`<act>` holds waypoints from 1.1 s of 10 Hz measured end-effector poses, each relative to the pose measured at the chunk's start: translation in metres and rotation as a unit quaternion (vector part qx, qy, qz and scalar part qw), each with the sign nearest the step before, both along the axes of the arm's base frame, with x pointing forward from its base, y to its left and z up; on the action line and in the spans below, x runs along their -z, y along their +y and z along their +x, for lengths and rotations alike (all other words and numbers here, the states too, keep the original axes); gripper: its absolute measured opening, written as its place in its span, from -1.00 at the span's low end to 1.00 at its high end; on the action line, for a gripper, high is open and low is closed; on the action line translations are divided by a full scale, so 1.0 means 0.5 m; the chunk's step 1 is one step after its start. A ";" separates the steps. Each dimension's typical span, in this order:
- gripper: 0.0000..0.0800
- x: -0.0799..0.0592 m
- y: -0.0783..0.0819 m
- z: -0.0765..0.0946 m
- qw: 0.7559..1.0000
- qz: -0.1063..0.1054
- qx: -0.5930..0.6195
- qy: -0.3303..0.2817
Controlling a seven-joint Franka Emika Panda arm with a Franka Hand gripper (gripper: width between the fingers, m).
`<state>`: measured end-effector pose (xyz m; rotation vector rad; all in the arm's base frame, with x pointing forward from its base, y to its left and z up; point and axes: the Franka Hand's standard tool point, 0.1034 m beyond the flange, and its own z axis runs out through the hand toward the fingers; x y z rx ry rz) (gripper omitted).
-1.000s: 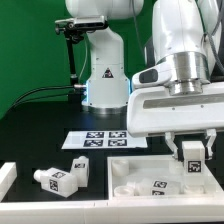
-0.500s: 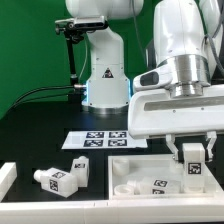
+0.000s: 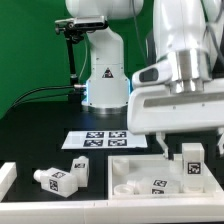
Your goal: Assemble one leg
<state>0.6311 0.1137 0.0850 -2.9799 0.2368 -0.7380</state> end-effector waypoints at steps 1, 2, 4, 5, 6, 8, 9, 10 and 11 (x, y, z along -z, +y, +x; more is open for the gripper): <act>0.59 0.003 0.001 0.005 0.999 0.007 0.000 0.032; 0.62 0.009 -0.003 0.007 0.996 0.018 0.000 0.089; 0.62 0.006 -0.016 0.009 0.984 0.033 -0.001 0.174; 0.62 0.009 -0.019 0.008 0.979 0.038 -0.001 0.201; 0.62 0.009 -0.020 0.010 0.977 0.043 0.008 0.210; 0.32 0.010 -0.022 0.011 0.977 0.045 0.018 0.206; 0.32 0.010 -0.022 0.011 0.977 0.047 0.025 0.206; -0.13 0.010 -0.022 0.011 0.975 0.057 0.060 0.208; -0.29 0.010 -0.022 0.012 0.972 0.064 0.083 0.209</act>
Offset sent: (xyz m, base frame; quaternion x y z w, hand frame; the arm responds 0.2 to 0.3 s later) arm 0.0080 -0.0074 -0.0010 -0.0036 -0.2237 0.0247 0.9744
